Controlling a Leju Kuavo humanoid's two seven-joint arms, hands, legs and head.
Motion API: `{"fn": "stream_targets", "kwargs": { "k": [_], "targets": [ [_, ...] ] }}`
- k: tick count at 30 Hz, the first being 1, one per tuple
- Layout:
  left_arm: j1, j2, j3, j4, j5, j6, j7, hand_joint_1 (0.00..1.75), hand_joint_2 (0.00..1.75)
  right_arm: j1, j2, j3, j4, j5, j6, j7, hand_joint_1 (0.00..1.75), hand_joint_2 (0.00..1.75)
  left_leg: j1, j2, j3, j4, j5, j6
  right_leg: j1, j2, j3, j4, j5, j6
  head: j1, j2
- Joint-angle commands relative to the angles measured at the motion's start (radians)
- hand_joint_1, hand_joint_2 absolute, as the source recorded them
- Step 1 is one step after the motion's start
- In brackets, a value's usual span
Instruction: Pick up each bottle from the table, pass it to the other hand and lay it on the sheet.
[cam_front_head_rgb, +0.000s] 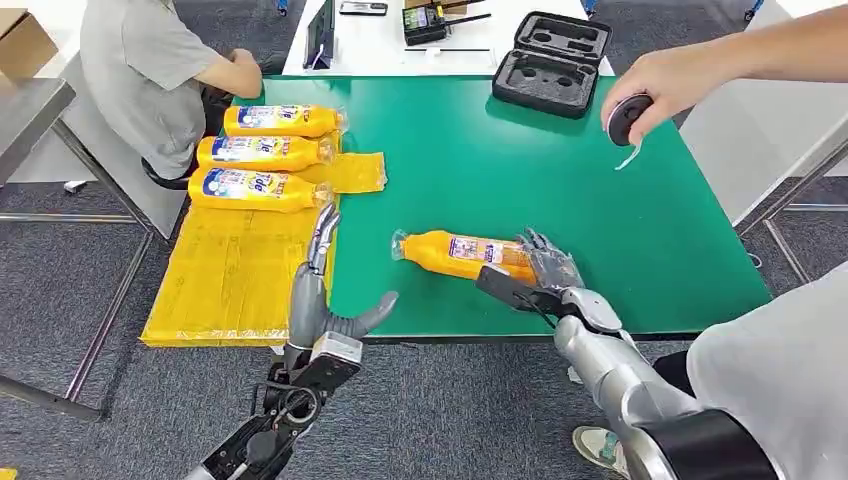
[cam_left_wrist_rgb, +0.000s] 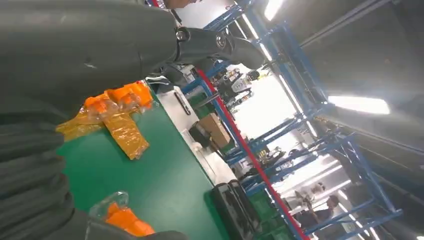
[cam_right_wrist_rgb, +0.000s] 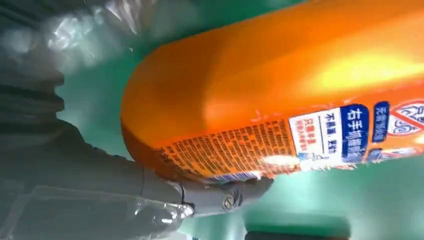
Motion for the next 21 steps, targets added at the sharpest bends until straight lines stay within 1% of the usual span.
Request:
{"fn": "stream_targets", "kwargs": {
  "k": [1, 2, 3, 10, 21],
  "targets": [
    [-0.053, -0.002, -0.022, 0.057, 0.011, -0.001, 0.002, 0.00, 1.75, -0.015, -0.014, -0.044, 0.058, -0.012, 0.066, -0.009, 1.47, 1.75, 0.001, -0.002, 0.002, 0.000, 0.000, -0.002, 0.001, -0.002, 0.003, -0.001, -0.001, -0.001, 0.000, 0.000],
    [-0.054, -0.003, -0.022, 0.058, 0.014, -0.001, 0.002, 0.00, 1.75, -0.018, -0.016, -0.045, 0.057, -0.012, 0.070, -0.006, 1.68, 1.75, 0.002, -0.002, 0.003, 0.000, -0.001, -0.003, 0.002, -0.002, 0.004, -0.001, -0.001, -0.002, 0.000, 0.000],
    [-0.055, -0.003, -0.022, 0.058, 0.015, -0.002, 0.002, 0.00, 1.75, -0.019, -0.017, -0.041, 0.057, -0.007, 0.075, -0.003, 1.75, 1.75, 0.002, -0.002, 0.003, 0.000, -0.001, -0.002, 0.002, -0.002, 0.004, -0.001, -0.001, -0.002, 0.000, 0.000],
    [-0.061, -0.007, -0.025, 0.062, 0.019, -0.005, 0.002, 0.00, 1.75, -0.022, -0.028, -0.053, 0.056, -0.010, 0.089, 0.009, 1.75, 1.75, 0.001, -0.001, 0.003, 0.000, 0.000, -0.002, 0.001, -0.002, 0.004, -0.001, -0.001, -0.002, 0.000, 0.000],
    [-0.052, -0.001, -0.019, 0.058, 0.019, 0.004, 0.002, 0.00, 1.75, -0.008, -0.014, -0.087, 0.048, -0.032, 0.063, -0.033, 1.75, 1.75, 0.002, -0.001, 0.005, 0.000, -0.001, -0.002, 0.002, -0.001, 0.006, -0.001, -0.001, -0.002, 0.000, 0.000]
  ]
}}
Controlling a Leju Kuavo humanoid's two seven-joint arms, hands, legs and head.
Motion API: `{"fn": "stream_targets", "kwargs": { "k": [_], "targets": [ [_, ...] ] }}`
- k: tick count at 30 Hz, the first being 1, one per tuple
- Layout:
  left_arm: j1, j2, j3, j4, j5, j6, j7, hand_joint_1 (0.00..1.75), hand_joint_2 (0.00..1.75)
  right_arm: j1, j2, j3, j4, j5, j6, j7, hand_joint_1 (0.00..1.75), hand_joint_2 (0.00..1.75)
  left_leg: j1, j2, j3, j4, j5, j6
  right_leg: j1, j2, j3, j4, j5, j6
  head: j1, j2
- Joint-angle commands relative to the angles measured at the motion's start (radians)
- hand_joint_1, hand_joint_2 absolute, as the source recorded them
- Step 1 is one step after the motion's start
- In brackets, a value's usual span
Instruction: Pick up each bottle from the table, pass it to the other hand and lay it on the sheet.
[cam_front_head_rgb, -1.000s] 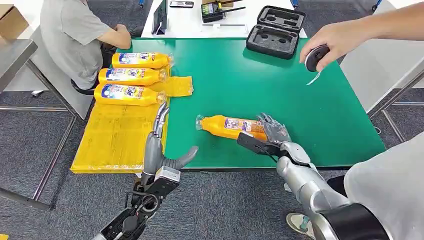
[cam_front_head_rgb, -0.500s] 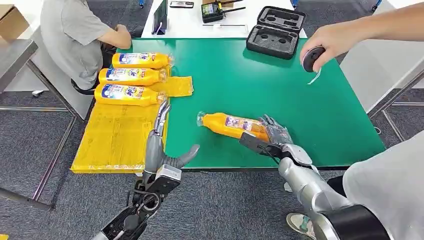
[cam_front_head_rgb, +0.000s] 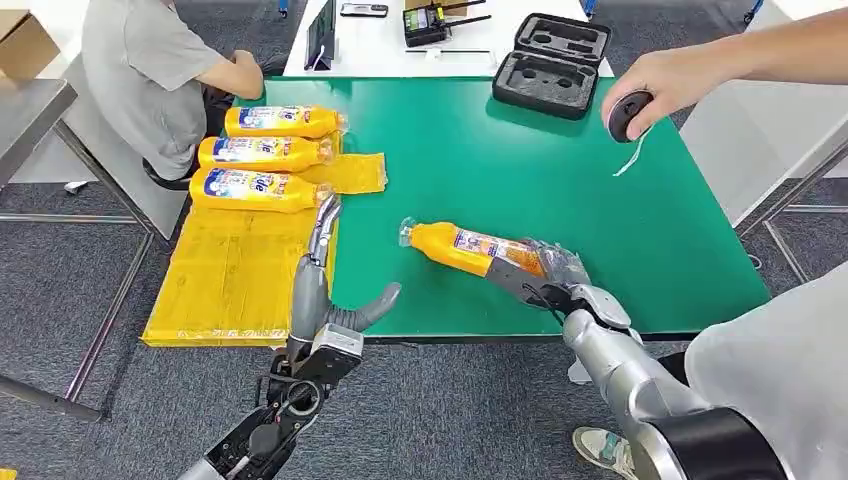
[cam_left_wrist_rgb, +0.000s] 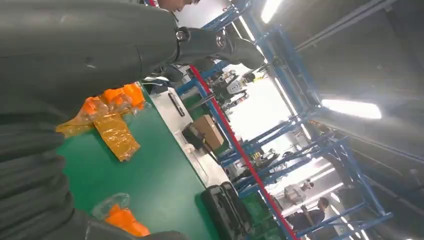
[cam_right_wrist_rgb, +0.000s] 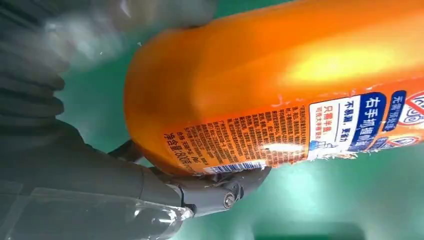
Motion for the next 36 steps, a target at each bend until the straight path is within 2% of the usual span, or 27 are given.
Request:
{"fn": "stream_targets", "kwargs": {
  "k": [1, 10, 16, 24, 27, 29, 31, 32, 34, 36],
  "targets": [
    [-0.026, 0.009, -0.015, 0.056, 0.002, 0.008, 0.002, 0.00, 1.75, 0.005, 0.007, -0.055, 0.046, -0.023, -0.016, -0.030, 1.75, 1.75, 0.001, -0.001, 0.002, -0.001, 0.000, -0.002, 0.001, -0.001, 0.003, -0.001, 0.000, -0.002, 0.000, 0.000],
    [-0.015, 0.017, 0.001, 0.038, 0.007, 0.020, 0.002, 0.00, 1.75, 0.025, 0.037, -0.259, 0.029, -0.244, 0.038, -0.233, 1.75, 1.75, 0.001, 0.001, 0.002, -0.001, -0.001, -0.002, 0.001, 0.001, 0.002, -0.001, 0.000, -0.002, 0.000, 0.000],
    [-0.005, 0.025, 0.017, 0.023, 0.008, 0.033, 0.002, 0.00, 1.75, 0.040, 0.048, -0.299, 0.017, -0.292, 0.025, -0.317, 1.75, 1.75, 0.001, 0.002, 0.000, 0.000, -0.001, -0.002, 0.001, 0.001, 0.001, 0.000, 0.000, -0.002, 0.000, 0.000],
    [0.010, 0.035, 0.020, 0.003, 0.045, 0.030, 0.002, 0.00, 1.75, 0.049, 0.047, -0.329, 0.014, -0.327, 0.009, -0.366, 1.75, 1.75, 0.001, 0.002, 0.001, 0.000, -0.002, -0.002, 0.002, 0.002, 0.002, 0.000, -0.001, -0.002, 0.000, 0.000],
    [0.014, 0.026, 0.037, 0.004, 0.104, -0.015, 0.002, 0.00, 1.75, 0.056, 0.053, -0.349, 0.012, -0.355, 0.011, -0.405, 1.75, 1.75, 0.002, 0.002, 0.001, 0.000, -0.002, -0.002, 0.002, 0.002, 0.002, 0.000, -0.001, -0.002, 0.000, 0.000],
    [0.019, 0.002, 0.083, 0.030, 0.194, -0.111, 0.002, 0.00, 1.75, 0.067, 0.059, -0.355, -0.012, -0.382, 0.020, -0.429, 1.75, 1.75, 0.001, 0.001, -0.001, -0.001, 0.000, -0.001, 0.001, 0.001, 0.000, 0.000, 0.000, -0.001, 0.000, 0.000],
    [0.020, -0.036, 0.158, 0.092, 0.294, -0.235, 0.002, 0.00, 1.75, 0.090, 0.064, -0.313, -0.068, -0.423, 0.018, -0.429, 1.75, 1.75, 0.001, 0.002, 0.000, 0.000, -0.001, -0.002, 0.001, 0.002, 0.001, 0.000, 0.000, -0.002, 0.000, 0.000],
    [0.020, -0.036, 0.158, 0.092, 0.294, -0.235, 0.002, 0.00, 1.75, 0.090, 0.064, -0.313, -0.068, -0.423, 0.018, -0.429, 1.75, 1.75, 0.001, 0.001, 0.000, 0.000, -0.001, -0.002, 0.001, 0.001, 0.000, 0.000, 0.000, -0.002, 0.000, 0.000],
    [-0.007, -0.069, 0.201, 0.222, 0.381, -0.369, 0.002, 0.00, 1.75, 0.114, 0.072, -0.266, -0.132, -0.479, 0.032, -0.429, 1.75, 1.75, 0.001, 0.001, 0.000, 0.000, -0.001, -0.002, 0.001, 0.001, 0.001, 0.000, 0.000, -0.002, 0.000, 0.000],
    [-0.011, -0.079, 0.208, 0.260, 0.394, -0.415, 0.002, 0.00, 1.75, 0.116, 0.071, -0.242, -0.136, -0.498, 0.023, -0.429, 1.75, 1.75, 0.001, 0.002, 0.002, -0.001, -0.001, -0.002, 0.001, 0.002, 0.002, -0.001, 0.000, -0.002, 0.000, 0.000]
  ]
}}
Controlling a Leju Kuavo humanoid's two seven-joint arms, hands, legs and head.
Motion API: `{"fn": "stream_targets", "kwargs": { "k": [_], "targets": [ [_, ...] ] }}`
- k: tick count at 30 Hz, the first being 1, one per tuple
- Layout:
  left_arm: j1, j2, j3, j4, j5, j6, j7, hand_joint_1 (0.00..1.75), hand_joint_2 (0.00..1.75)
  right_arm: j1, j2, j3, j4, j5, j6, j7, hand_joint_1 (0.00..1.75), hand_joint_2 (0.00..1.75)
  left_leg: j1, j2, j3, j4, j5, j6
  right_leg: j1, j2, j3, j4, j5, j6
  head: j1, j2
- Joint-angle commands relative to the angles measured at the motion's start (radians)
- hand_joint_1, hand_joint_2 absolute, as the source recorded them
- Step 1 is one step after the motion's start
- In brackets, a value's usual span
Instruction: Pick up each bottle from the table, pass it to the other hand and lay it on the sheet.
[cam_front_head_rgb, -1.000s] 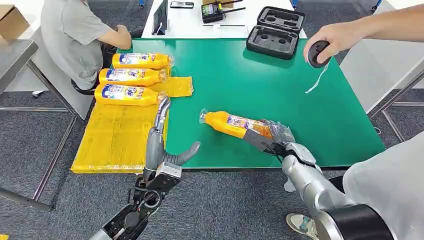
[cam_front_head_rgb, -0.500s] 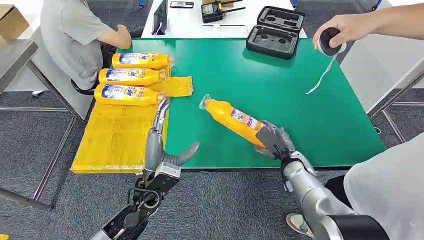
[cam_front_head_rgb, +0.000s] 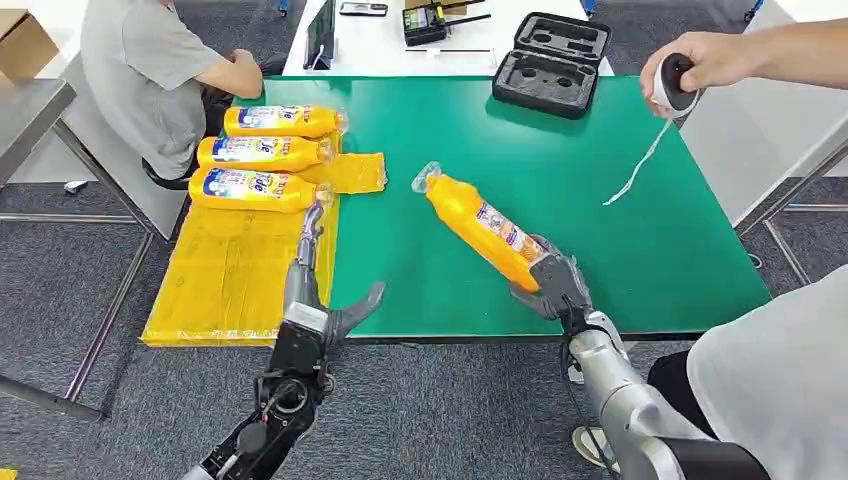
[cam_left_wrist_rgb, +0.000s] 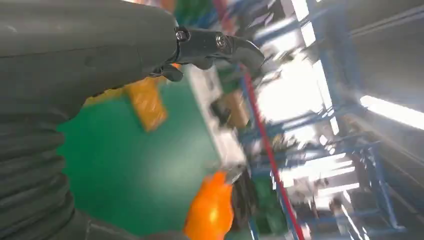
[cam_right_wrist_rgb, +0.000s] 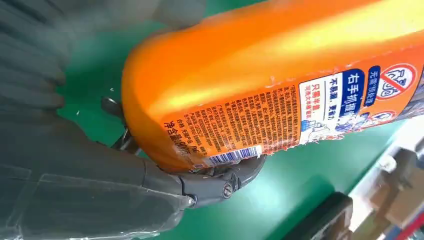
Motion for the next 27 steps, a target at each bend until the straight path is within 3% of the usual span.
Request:
{"fn": "stream_targets", "kwargs": {
  "k": [1, 6, 15, 27],
  "targets": [
    [-0.060, -0.091, 0.149, 0.326, 0.149, -0.301, 0.002, 0.00, 1.75, 0.021, 0.023, 0.094, -0.117, -0.118, 0.005, -0.002, 1.75, 1.75, 0.001, 0.002, 0.002, 0.000, -0.001, -0.002, 0.001, 0.002, 0.002, -0.001, 0.000, -0.002, 0.000, 0.000],
    [-0.100, -0.130, 0.165, 0.418, 0.148, -0.330, 0.002, 0.00, 1.75, 0.036, 0.003, 0.173, -0.135, -0.175, -0.012, -0.002, 1.75, 1.75, 0.001, -0.001, 0.002, 0.000, -0.001, -0.002, 0.002, -0.001, 0.003, -0.001, -0.001, -0.002, 0.000, 0.000],
    [-0.126, -0.137, 0.189, 0.444, 0.145, -0.374, 0.002, 0.00, 1.75, 0.051, -0.012, 0.270, -0.161, -0.245, -0.032, -0.002, 1.75, 1.75, 0.002, 0.001, 0.002, 0.001, -0.001, -0.002, 0.002, 0.001, 0.002, 0.000, -0.001, -0.002, 0.000, 0.000],
    [-0.165, -0.165, 0.257, 0.519, 0.264, -0.605, 0.002, 0.00, 1.75, 0.089, -0.026, 0.462, -0.273, -0.358, -0.026, -0.002, 1.75, 1.75, 0.002, 0.002, 0.003, 0.002, -0.002, -0.003, 0.002, 0.001, 0.003, 0.000, -0.001, -0.003, 0.000, 0.000]
  ]
}}
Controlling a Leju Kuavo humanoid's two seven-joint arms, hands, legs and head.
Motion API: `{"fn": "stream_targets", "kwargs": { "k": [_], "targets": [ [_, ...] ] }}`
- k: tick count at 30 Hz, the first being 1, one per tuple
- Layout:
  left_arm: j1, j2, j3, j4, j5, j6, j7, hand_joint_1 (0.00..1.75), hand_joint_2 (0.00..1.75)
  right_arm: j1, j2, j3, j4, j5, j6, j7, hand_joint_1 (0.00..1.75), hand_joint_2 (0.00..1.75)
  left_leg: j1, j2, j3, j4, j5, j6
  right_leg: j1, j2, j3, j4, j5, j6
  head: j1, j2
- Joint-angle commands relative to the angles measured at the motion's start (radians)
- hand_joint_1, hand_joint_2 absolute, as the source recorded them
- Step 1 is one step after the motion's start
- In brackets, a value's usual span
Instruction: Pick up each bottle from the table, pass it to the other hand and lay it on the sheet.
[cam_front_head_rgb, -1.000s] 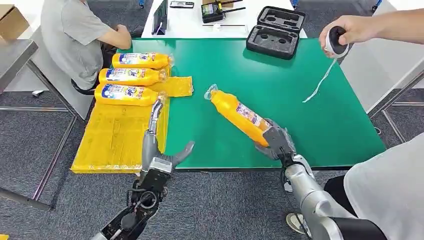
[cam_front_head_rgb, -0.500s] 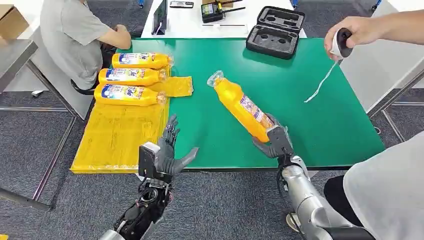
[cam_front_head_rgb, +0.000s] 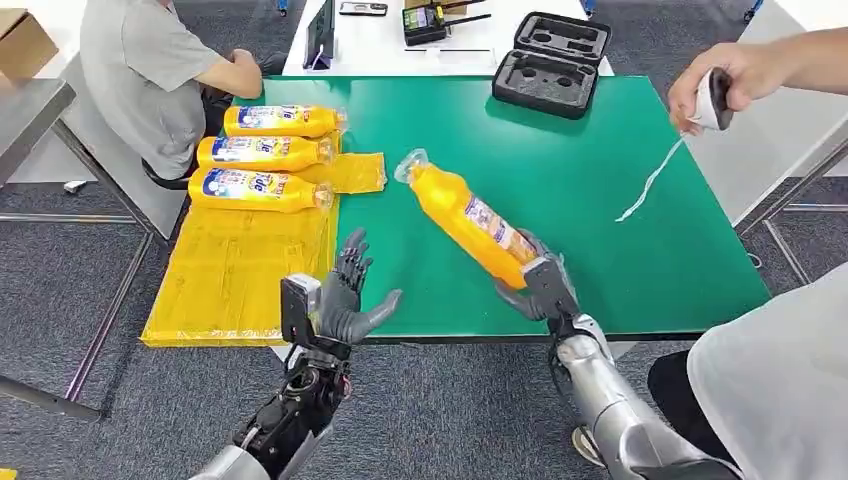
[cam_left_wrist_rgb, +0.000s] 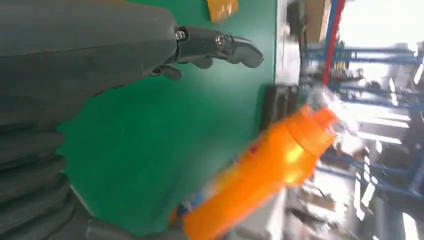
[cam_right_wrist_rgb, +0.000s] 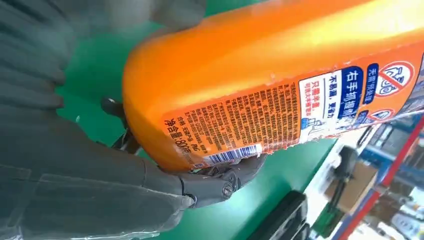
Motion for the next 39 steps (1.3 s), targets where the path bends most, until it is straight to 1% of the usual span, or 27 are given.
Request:
{"fn": "stream_targets", "kwargs": {
  "k": [1, 2, 4, 9, 11, 20, 21, 22, 23, 24, 25, 27, 29, 34, 39],
  "targets": [
    [-0.082, -0.032, 0.075, 0.168, 0.052, -0.099, 0.002, 0.00, 1.75, -0.003, -0.028, 0.198, -0.087, -0.077, -0.016, 0.001, 1.75, 1.75, 0.001, 0.001, 0.002, 0.001, -0.001, -0.002, 0.001, 0.001, 0.002, 0.000, -0.001, -0.002, 0.000, 0.000],
    [-0.093, -0.036, 0.077, 0.198, 0.065, -0.109, 0.002, 0.00, 1.75, -0.001, -0.033, 0.221, -0.102, -0.096, -0.021, 0.001, 1.75, 1.75, 0.002, 0.001, 0.003, 0.001, -0.002, -0.003, 0.002, 0.001, 0.003, 0.000, -0.001, -0.003, 0.000, 0.000],
    [-0.093, -0.036, 0.077, 0.198, 0.065, -0.109, 0.002, 0.00, 1.75, -0.001, -0.033, 0.221, -0.102, -0.096, -0.021, 0.001, 1.75, 1.75, 0.001, 0.000, 0.001, 0.000, 0.000, -0.001, 0.001, 0.000, 0.001, 0.000, 0.000, -0.001, 0.000, 0.000],
    [-0.114, -0.043, 0.086, 0.254, 0.105, -0.158, 0.018, 0.00, 1.75, -0.004, -0.013, 0.263, -0.113, -0.113, -0.021, 0.001, 1.75, 1.75, 0.002, 0.001, 0.002, 0.001, -0.001, -0.002, 0.002, 0.001, 0.002, 0.000, -0.001, -0.002, 0.000, 0.000],
    [-0.121, -0.047, 0.083, 0.268, 0.118, -0.183, 0.022, 0.00, 1.75, -0.017, -0.009, 0.280, -0.107, -0.125, -0.015, 0.001, 1.75, 1.75, 0.001, 0.001, 0.001, 0.000, 0.000, -0.001, 0.001, 0.001, 0.001, 0.000, 0.000, -0.001, 0.000, 0.000],
    [-0.125, -0.050, 0.078, 0.272, 0.120, -0.177, 0.016, 0.00, 1.75, -0.023, -0.013, 0.296, -0.104, -0.129, -0.013, 0.001, 1.75, 1.75, 0.001, 0.001, 0.001, 0.000, -0.001, -0.001, 0.001, 0.001, 0.000, 0.000, 0.000, -0.001, 0.000, 0.000],
    [-0.128, -0.050, 0.072, 0.275, 0.121, -0.170, 0.009, 0.00, 1.75, -0.034, -0.021, 0.357, -0.082, -0.077, -0.080, 0.001, 1.75, 1.75, 0.001, 0.002, 0.002, 0.001, -0.002, -0.002, 0.001, 0.002, 0.002, 0.001, -0.001, -0.002, 0.000, 0.000],
    [-0.131, -0.050, 0.075, 0.278, 0.133, -0.181, 0.011, 0.00, 1.75, -0.027, -0.019, 0.371, -0.102, -0.095, -0.074, 0.001, 1.75, 1.75, 0.001, 0.001, 0.001, 0.001, -0.001, -0.002, 0.001, 0.001, 0.001, 0.001, -0.001, -0.002, 0.000, 0.000],
    [-0.132, -0.049, 0.083, 0.280, 0.150, -0.198, 0.015, 0.00, 1.75, -0.017, -0.016, 0.374, -0.126, -0.122, -0.045, 0.001, 1.75, 1.75, 0.001, 0.001, 0.001, 0.001, -0.001, -0.002, 0.001, 0.001, 0.001, 0.000, 0.000, -0.002, 0.000, 0.000],
    [-0.132, -0.048, 0.086, 0.279, 0.157, -0.204, 0.015, 0.00, 1.75, -0.014, -0.014, 0.382, -0.129, -0.123, -0.047, 0.001, 1.75, 1.75, 0.001, 0.002, 0.002, 0.001, -0.002, -0.002, 0.001, 0.002, 0.002, 0.000, -0.001, -0.002, 0.000, 0.000],
    [-0.132, -0.047, 0.086, 0.278, 0.161, -0.211, 0.014, 0.00, 1.75, -0.014, -0.013, 0.391, -0.128, -0.121, -0.053, 0.001, 1.75, 1.75, 0.001, 0.002, 0.001, 0.001, -0.001, -0.002, 0.001, 0.001, 0.001, 0.000, 0.000, -0.002, 0.000, 0.000],
    [-0.133, -0.044, 0.089, 0.275, 0.189, -0.228, 0.012, 0.00, 1.75, -0.025, -0.014, 0.453, -0.104, -0.098, -0.104, 0.001, 1.75, 1.75, 0.001, 0.002, 0.002, 0.001, -0.001, -0.002, 0.001, 0.002, 0.002, 0.000, -0.001, -0.002, 0.000, 0.000],
    [-0.133, -0.045, 0.089, 0.273, 0.197, -0.231, 0.009, 0.00, 1.75, -0.025, -0.012, 0.448, -0.122, -0.132, -0.066, 0.001, 1.75, 1.75, 0.001, 0.002, 0.001, 0.000, -0.001, -0.002, 0.001, 0.002, 0.001, 0.000, 0.000, -0.002, 0.000, 0.000],
    [-0.130, -0.056, 0.092, 0.258, 0.219, -0.257, 0.002, 0.00, 1.75, -0.028, -0.005, 0.455, -0.128, -0.147, -0.033, 0.001, 1.75, 1.75, 0.001, 0.002, 0.001, 0.001, -0.001, -0.001, 0.001, 0.002, 0.000, 0.001, 0.000, -0.002, 0.000, 0.000],
    [-0.132, -0.055, 0.090, 0.252, 0.225, -0.266, 0.002, 0.00, 1.75, -0.018, -0.010, 0.455, -0.144, -0.154, -0.026, 0.001, 1.75, 1.75, 0.001, 0.001, 0.001, 0.001, -0.001, -0.002, 0.001, 0.001, 0.001, 0.001, 0.000, -0.002, 0.000, 0.000]
  ]
}}
